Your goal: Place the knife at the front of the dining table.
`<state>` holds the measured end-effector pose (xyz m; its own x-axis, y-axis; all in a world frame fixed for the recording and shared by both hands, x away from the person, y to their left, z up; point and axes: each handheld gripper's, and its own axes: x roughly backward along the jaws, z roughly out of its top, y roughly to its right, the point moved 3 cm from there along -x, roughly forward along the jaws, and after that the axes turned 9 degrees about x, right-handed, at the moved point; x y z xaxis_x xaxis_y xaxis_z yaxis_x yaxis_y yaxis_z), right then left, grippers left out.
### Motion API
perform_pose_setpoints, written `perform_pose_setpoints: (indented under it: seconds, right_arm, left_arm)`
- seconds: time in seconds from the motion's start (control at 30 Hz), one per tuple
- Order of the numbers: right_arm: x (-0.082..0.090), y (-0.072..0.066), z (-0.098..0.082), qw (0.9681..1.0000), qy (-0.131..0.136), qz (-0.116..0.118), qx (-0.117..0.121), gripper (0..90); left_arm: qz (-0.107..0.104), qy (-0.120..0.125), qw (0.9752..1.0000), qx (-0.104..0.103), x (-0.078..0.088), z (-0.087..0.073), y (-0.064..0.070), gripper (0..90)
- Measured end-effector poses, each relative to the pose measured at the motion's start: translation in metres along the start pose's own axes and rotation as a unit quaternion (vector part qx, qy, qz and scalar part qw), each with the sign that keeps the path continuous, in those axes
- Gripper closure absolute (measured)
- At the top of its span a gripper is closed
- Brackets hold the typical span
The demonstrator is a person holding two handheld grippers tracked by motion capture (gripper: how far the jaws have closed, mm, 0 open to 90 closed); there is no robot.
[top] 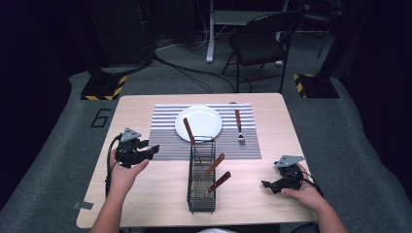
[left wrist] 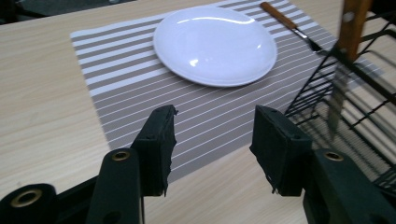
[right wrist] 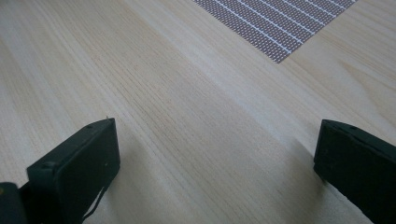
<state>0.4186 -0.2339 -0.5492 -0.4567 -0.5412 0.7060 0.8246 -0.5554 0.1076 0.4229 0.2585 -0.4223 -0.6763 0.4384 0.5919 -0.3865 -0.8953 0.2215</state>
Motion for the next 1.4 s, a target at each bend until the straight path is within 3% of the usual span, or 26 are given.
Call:
perform_pose_setpoints:
  seconds: [0.43,1.03,1.4]
  right_arm:
    - [0.0,0.0,0.0,1.0,0.0,0.0,0.0,0.0]
    - [0.0,0.0,0.0,1.0,0.0,0.0,0.0,0.0]
    - [0.0,0.0,0.0,1.0,0.0,0.0,0.0,0.0]
  left_arm:
    - [-0.048,0.003,0.9983,-0.033,-0.013,0.023,0.039,50.4]
    - [-0.1,0.002,0.9947,-0.025,-0.039,0.034,0.069,52.9]
    - [-0.109,-0.01,0.9935,-0.03,-0.06,0.031,0.079,55.1]
